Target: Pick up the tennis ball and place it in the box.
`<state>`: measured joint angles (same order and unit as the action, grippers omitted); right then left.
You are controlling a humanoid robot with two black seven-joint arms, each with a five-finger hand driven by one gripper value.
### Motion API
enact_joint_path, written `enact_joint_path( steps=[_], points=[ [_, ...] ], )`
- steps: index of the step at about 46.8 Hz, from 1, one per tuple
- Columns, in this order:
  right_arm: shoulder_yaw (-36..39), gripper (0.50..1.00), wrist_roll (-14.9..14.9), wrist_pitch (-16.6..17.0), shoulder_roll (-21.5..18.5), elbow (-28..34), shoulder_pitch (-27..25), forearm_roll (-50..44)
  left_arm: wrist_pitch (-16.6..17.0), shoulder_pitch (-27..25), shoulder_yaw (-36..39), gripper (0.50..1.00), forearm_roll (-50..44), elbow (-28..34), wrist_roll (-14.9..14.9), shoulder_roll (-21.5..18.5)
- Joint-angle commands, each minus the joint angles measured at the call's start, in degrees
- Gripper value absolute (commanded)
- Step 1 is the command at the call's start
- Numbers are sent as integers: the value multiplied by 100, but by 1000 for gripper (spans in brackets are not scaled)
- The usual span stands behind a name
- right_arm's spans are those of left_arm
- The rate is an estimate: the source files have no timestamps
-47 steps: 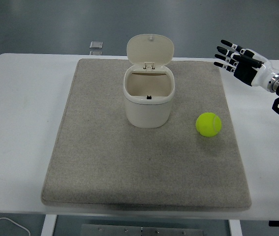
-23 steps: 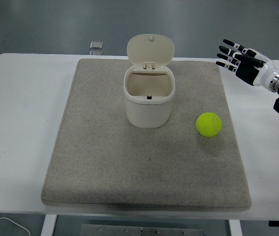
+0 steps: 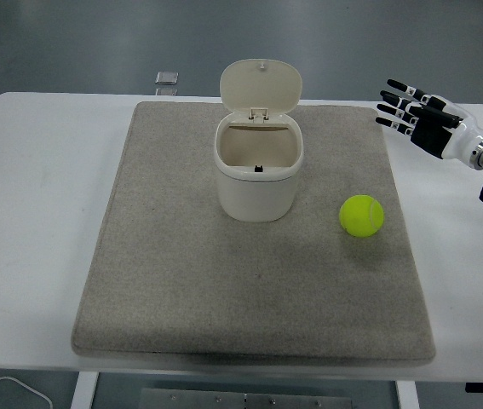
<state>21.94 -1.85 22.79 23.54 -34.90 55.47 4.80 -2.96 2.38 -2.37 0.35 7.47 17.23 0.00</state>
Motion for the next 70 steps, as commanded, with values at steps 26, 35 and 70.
enact_joint_path(
  steps=[26,35,70],
  points=[
    [83,930,-43,832,449,-17,157,-532,-3,-1,0,990,0,0,0,0],
    [276,928,-351,911,678,-210,184,-1436,-3,-1,0,992,0,0,0,0],
    [311,928,-1502,850,1864,-1335,201,-4443,-3,-1,0,992,0,0,0,0]
  ],
)
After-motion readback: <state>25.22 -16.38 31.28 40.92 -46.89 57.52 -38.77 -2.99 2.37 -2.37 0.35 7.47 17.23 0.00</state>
